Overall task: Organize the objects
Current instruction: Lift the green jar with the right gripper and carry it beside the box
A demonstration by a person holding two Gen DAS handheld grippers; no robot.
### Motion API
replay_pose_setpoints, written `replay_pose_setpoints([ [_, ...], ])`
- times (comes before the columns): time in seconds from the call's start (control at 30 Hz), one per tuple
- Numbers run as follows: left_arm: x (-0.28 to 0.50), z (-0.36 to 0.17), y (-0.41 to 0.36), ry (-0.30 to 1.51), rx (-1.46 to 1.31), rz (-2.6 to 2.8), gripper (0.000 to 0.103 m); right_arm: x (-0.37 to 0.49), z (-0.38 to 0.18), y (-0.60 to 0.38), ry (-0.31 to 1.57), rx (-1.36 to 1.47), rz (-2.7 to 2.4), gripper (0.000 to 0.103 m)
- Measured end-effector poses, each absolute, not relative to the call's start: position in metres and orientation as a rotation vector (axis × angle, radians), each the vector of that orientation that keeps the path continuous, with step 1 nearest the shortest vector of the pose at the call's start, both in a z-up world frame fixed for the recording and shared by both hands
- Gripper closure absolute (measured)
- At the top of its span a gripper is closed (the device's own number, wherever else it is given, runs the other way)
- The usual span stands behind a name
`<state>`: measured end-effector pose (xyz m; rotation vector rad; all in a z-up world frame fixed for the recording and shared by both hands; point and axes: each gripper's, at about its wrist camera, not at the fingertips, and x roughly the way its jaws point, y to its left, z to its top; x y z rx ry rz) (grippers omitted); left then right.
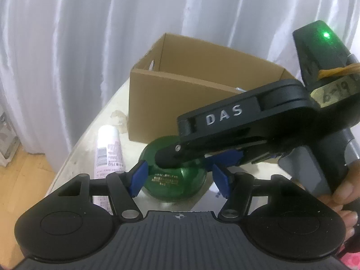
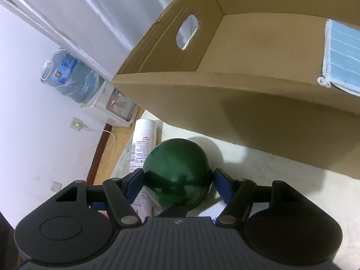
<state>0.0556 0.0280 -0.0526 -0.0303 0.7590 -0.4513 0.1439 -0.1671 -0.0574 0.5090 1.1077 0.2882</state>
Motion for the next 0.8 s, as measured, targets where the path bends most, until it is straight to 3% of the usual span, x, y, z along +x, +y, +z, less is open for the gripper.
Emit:
replay_pose_setpoints([
  [0.27, 0.058, -0.061, 0.031, 0.826, -0.004, -0.41, 0.039, 0.149, -0.063, -0.175, 1.117, 0.554, 0.287, 0.032],
  [0.53, 0.063, -0.061, 0.029, 0.866, -0.025, -0.408, 0.029, 0.162, -0.074, -0.174, 1.126, 0.582, 0.3, 0.026],
  [0.8, 0.061, -0.06, 0.038, 0.909, -0.07, -0.411, 0.026, 0.17, -0.081, -0.168, 1.116, 0.577, 0.304, 0.023],
])
